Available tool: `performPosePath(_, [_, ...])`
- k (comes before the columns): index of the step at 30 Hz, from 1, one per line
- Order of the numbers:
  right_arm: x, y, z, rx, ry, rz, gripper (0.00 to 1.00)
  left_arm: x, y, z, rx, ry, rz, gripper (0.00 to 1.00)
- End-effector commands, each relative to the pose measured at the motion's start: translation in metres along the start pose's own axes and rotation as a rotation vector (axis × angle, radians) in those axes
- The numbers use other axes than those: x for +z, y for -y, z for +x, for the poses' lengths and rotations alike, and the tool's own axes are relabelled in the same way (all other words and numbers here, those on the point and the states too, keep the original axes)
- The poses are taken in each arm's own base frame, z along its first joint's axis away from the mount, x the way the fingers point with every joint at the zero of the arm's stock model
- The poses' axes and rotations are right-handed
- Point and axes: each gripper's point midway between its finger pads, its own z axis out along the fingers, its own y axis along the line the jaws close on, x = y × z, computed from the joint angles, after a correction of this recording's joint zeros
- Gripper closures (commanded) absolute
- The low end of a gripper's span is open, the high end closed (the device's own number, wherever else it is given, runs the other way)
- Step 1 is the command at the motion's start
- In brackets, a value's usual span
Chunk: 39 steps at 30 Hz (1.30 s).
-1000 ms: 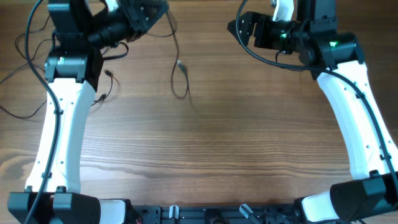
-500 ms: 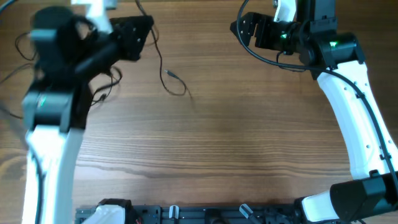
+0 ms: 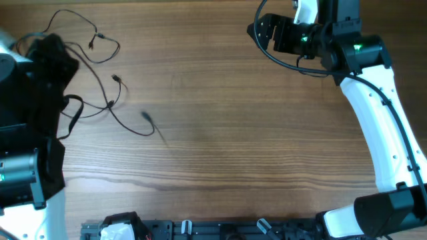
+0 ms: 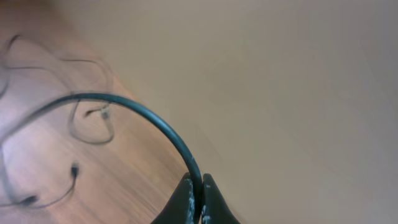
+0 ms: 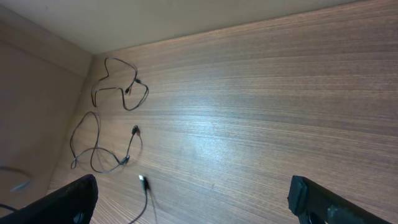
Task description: Untangle cables
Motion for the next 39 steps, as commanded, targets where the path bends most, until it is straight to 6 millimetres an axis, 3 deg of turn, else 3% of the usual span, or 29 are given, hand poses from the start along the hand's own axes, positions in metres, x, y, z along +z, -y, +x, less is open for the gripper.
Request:
performPosePath(1, [0.002,0.003,-0.001,-0.004,0.002,0.013,0.0,-0.005,-0.04,-0.023,-0.412,0.105,-0.133,0.96])
performPosePath(6, [0.002,0.003,-0.001,-0.008,0.003,0.015,0.0,-0.013,-0.087,-0.032,-0.627,0.174,-0.28,0.96])
performPosePath(9, [0.002,0.006,-0.002,-0.007,0.011,0.034,0.0,-0.013,-0.094,-0.03,-0.74,0.17,-0.293,0.96])
performPosePath(12, [0.002,0.006,-0.002,-0.004,0.011,0.034,0.0,-0.004,-0.061,-0.028,-0.759,0.068,-0.143,0.96])
performPosePath(15, [0.002,0.006,-0.002,-0.004,0.011,0.034,0.0,-0.002,-0.005,-0.025,-0.68,-0.093,0.104,0.96])
performPosePath(18, [0.002,0.006,-0.002,-0.004,0.01,0.034,0.0,-0.013,0.046,-0.016,-0.548,-0.221,0.318,0.96])
performPosePath(24, [0.002,0.006,-0.002,-0.002,0.008,0.035,0.0,-0.022,0.077,0.002,-0.458,-0.295,0.422,0.96])
performPosePath(27, [0.002,0.006,-0.001,-0.002,0.007,0.035,0.0,-0.044,0.113,0.025,-0.2,-0.387,0.621,0.96])
performPosePath(29, [0.002,0.007,-0.001,-0.002,0.007,0.035,0.0,-0.055,0.125,0.036,-0.089,-0.419,0.702,0.96])
performPosePath(31, [0.002,0.007,-0.001,-0.001,0.004,0.036,0.0,-0.06,0.127,0.046,0.003,-0.439,0.739,0.96])
performPosePath(33, [0.002,0.008,0.001,0.002,-0.002,0.039,0.0,-0.054,0.115,0.056,0.074,-0.452,0.705,0.96])
performPosePath(39, [0.002,0.008,0.001,0.002,-0.002,0.039,0.0,-0.023,0.061,0.105,0.271,-0.61,0.55,0.96])
